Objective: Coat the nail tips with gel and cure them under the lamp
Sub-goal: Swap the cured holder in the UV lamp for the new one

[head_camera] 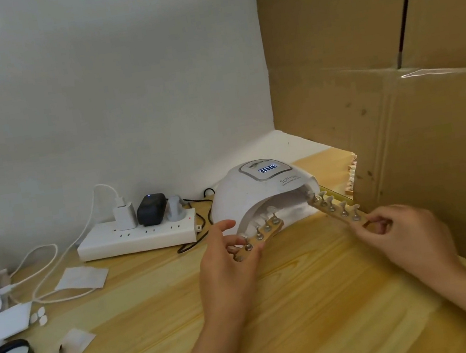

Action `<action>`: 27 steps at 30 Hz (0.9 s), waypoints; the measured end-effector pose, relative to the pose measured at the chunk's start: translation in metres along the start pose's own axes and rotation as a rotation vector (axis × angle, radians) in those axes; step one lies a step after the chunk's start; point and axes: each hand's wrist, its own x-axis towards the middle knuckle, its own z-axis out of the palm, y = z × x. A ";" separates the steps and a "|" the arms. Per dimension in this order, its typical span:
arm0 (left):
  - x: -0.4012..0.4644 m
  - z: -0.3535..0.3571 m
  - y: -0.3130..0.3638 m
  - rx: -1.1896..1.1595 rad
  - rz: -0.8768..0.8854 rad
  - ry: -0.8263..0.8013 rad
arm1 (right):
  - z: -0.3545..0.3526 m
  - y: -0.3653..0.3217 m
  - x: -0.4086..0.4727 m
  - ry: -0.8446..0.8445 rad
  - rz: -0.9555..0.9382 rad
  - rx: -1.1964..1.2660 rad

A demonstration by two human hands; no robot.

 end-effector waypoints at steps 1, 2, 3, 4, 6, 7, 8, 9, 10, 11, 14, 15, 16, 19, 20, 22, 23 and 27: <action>0.000 0.000 0.001 -0.001 -0.002 -0.001 | -0.002 0.003 0.000 0.027 0.016 -0.016; 0.000 0.001 0.001 -0.004 -0.005 -0.001 | -0.002 0.005 0.000 0.051 0.038 -0.025; 0.000 0.001 0.002 -0.009 -0.006 0.000 | -0.001 0.007 0.001 0.072 0.063 -0.030; 0.000 0.001 0.002 -0.015 -0.007 0.001 | 0.001 0.008 0.002 0.091 0.083 -0.030; 0.000 0.000 0.003 -0.031 -0.013 0.003 | 0.003 0.011 0.003 0.117 0.119 -0.022; 0.000 -0.001 0.003 -0.039 -0.016 0.003 | 0.005 0.013 0.003 0.123 0.141 -0.016; 0.000 -0.001 0.003 -0.045 -0.018 0.005 | 0.006 0.014 0.003 0.124 0.164 -0.014; 0.000 -0.001 0.003 -0.049 -0.022 0.005 | 0.009 0.015 0.004 0.120 0.184 -0.020; 0.000 0.000 0.003 -0.050 -0.026 0.004 | 0.011 0.016 0.007 0.114 0.203 -0.035; 0.001 0.000 0.003 -0.049 -0.028 0.003 | 0.015 0.014 0.011 0.108 0.220 -0.059; 0.000 0.000 0.003 -0.044 -0.032 -0.008 | 0.028 0.007 0.028 0.098 0.274 -0.129; 0.000 0.000 0.003 -0.045 -0.032 -0.012 | 0.033 0.003 0.034 0.110 0.295 -0.125; 0.000 -0.001 0.003 -0.048 -0.035 -0.014 | 0.038 0.000 0.040 0.119 0.320 -0.114; 0.001 -0.001 0.001 -0.051 -0.047 -0.020 | 0.058 -0.006 0.051 0.059 0.403 -0.142; 0.001 -0.001 0.000 -0.051 -0.049 -0.021 | 0.064 -0.006 0.054 0.027 0.432 -0.165; 0.002 0.000 0.000 -0.053 -0.049 -0.025 | 0.071 -0.007 0.062 -0.026 0.464 -0.202; 0.002 0.000 0.000 -0.055 -0.047 -0.027 | 0.073 -0.007 0.066 -0.045 0.472 -0.217; 0.002 0.001 -0.001 -0.063 -0.050 -0.029 | 0.079 -0.011 0.076 -0.060 0.443 -0.270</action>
